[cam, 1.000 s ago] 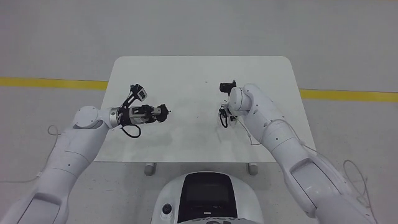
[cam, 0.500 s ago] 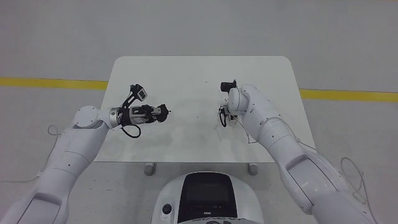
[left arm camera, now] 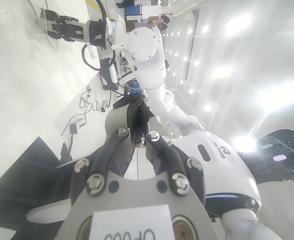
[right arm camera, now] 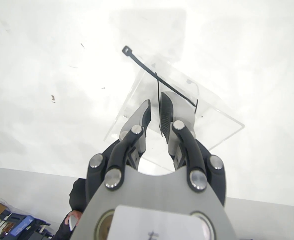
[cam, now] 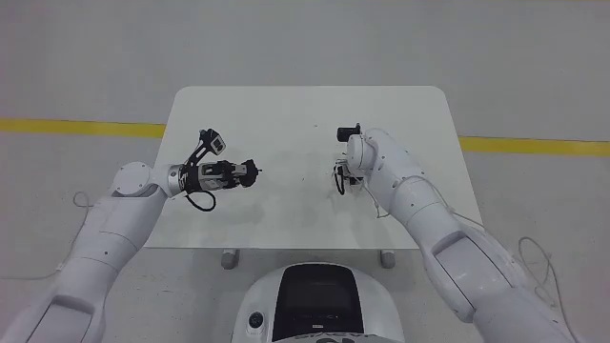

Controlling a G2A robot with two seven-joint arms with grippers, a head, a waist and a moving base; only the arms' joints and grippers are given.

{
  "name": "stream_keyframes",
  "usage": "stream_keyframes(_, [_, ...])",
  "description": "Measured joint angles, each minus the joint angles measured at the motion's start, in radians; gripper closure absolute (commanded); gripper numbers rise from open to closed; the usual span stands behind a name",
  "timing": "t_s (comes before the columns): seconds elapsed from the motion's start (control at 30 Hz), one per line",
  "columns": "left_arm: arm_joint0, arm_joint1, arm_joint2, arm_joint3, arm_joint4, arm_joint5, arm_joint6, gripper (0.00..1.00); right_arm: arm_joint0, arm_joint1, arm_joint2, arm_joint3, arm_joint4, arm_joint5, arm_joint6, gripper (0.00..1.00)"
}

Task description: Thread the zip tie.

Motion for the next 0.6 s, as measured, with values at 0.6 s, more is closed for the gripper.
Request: stream_keyframes(0.6, [0.0, 0.0, 0.0, 0.0, 0.0, 0.0, 0.0, 1.0, -0.008, 0.012, 0.052, -0.047, -0.007, -0.033, 0.028, 1.0])
